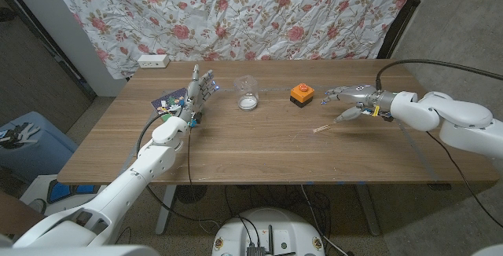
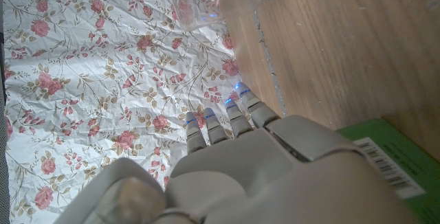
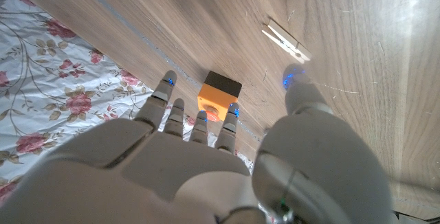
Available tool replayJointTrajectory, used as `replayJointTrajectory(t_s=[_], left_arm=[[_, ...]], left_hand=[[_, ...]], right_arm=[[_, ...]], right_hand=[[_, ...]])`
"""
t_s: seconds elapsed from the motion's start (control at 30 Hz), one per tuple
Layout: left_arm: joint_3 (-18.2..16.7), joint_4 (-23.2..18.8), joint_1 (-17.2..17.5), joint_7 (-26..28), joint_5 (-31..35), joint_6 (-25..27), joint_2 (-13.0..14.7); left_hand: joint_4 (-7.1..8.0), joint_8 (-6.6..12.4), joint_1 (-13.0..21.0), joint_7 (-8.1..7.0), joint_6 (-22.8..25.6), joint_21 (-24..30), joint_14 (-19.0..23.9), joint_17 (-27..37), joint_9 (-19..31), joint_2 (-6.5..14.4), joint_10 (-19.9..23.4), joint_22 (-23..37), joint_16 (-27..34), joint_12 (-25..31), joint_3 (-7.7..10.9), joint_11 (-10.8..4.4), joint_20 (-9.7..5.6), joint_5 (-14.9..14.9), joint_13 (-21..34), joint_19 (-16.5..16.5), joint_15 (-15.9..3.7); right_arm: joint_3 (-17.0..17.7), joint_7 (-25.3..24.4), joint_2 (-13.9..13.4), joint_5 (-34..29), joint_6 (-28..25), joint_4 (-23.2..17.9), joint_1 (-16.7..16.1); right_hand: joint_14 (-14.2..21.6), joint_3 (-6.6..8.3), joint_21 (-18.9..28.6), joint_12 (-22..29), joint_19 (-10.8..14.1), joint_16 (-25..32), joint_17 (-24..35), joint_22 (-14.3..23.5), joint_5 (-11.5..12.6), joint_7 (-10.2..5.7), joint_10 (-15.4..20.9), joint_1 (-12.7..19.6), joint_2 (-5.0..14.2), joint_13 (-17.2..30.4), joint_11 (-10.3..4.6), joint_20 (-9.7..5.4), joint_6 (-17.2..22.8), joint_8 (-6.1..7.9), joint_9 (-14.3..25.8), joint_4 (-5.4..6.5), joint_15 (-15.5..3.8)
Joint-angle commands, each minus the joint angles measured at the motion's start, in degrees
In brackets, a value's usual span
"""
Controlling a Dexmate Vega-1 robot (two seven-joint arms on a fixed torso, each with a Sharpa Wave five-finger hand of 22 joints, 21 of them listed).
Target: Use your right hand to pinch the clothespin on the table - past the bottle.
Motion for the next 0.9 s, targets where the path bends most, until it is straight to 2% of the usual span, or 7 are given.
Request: replayJointTrajectory(t_s=[0.03,0.23,0.33,0.47,0.63,0.77,0.9], left_arm=[[0.0,0.0,0.0,0.0,0.0,0.0,0.0],[0.0,0.0,0.0,0.0,0.0,0.0,0.0],[0.0,0.0,0.0,0.0,0.0,0.0,0.0],[-0.1,0.0,0.1,0.0,-0.1,0.0,0.1],[0.0,0.0,0.0,0.0,0.0,0.0,0.0],[0.0,0.0,0.0,0.0,0.0,0.0,0.0],[0.0,0.0,0.0,0.0,0.0,0.0,-0.1]], left_hand=[[0.32,0.36,0.2,-0.5,0.0,0.4,0.5,0.2,0.3,0.5,0.2,0.1,0.3,0.4,0.0,-0.39,-0.08,0.2,0.1,0.4,-0.39],[0.32,0.36,0.2,-0.5,0.0,0.4,0.5,0.2,0.3,0.5,0.0,0.1,0.3,0.3,0.0,-0.36,-0.05,0.2,0.1,0.4,-0.4],[0.32,0.36,0.2,-0.5,0.0,0.4,0.5,0.2,0.3,0.5,0.1,0.1,0.3,0.3,0.0,-0.39,-0.04,0.2,0.1,0.4,-0.42],[0.32,0.36,0.2,-0.5,0.0,0.4,0.5,0.2,0.3,0.5,0.2,0.1,0.3,0.3,0.0,-0.36,-0.03,0.2,0.1,0.4,-0.4],[0.32,0.36,0.2,-0.5,0.0,0.4,0.5,0.2,0.3,0.5,0.1,0.1,0.3,0.3,0.0,-0.45,-0.05,0.2,0.1,0.4,-0.41],[0.32,0.36,0.2,-0.5,0.0,0.4,0.5,0.2,0.3,0.5,0.1,0.1,0.3,0.3,0.0,-0.42,-0.04,0.2,0.1,0.4,-0.41],[0.32,0.35,0.2,-0.5,0.0,0.4,0.5,0.2,0.3,0.5,0.1,0.1,0.3,0.3,0.0,-0.29,-0.05,0.2,0.1,0.4,-0.39]], right_arm=[[-1.9,4.6,0.7,-3.7,-1.7,-0.7,2.2],[-3.1,6.7,1.4,-5.0,-2.0,-0.4,3.2],[-3.8,7.4,2.0,-5.6,-1.9,0.0,3.7],[-4.6,7.7,2.5,-6.1,-0.8,0.9,4.4],[-5.3,8.1,3.0,-6.1,0.1,1.9,4.9],[-6.0,8.1,3.5,-7.0,0.5,2.6,5.3],[-6.6,8.1,4.1,-7.6,0.9,3.4,5.7]], right_hand=[[0.4,0.37,-0.3,0.2,-0.1,0.3,0.0,0.1,-0.3,-0.02,-0.1,1.1,-0.61,0.2,1.42,0.47,1.1,0.83,0.4,0.34,1.1],[-1.3,-0.01,-1.1,-0.1,-1.6,-0.5,0.2,0.2,-0.6,-0.65,-1.3,2.0,-1.43,0.3,2.14,2.78,0.9,1.02,0.6,0.8,2.96],[-2.1,-0.21,-1.6,0.0,-3.1,-0.8,0.3,0.2,-0.7,-0.76,-1.7,2.2,-1.58,0.4,2.85,3.14,0.2,0.86,0.7,1.1,3.92],[-2.3,-0.47,-2.0,0.3,-4.8,-0.8,0.4,0.2,-0.7,-0.95,-1.3,2.1,-1.74,0.5,3.37,3.25,0.0,0.85,0.8,1.33,4.4],[-1.8,-0.82,-1.8,0.6,-5.7,-0.6,0.5,0.2,-0.8,-0.96,-0.4,1.7,-1.85,0.5,5.05,3.15,-0.8,0.63,0.9,1.65,5.1],[-1.3,-0.97,-1.4,0.8,-5.2,-0.5,0.5,0.2,-0.8,-0.91,0.2,1.6,-1.8,0.5,6.16,2.66,-1.2,0.51,1.0,1.77,5.11],[-1.5,-0.99,-1.2,0.8,-4.8,-0.6,0.5,0.2,-0.8,-1.0,0.1,1.6,-1.68,0.5,6.09,1.91,-0.9,0.64,1.0,1.78,5.0]])
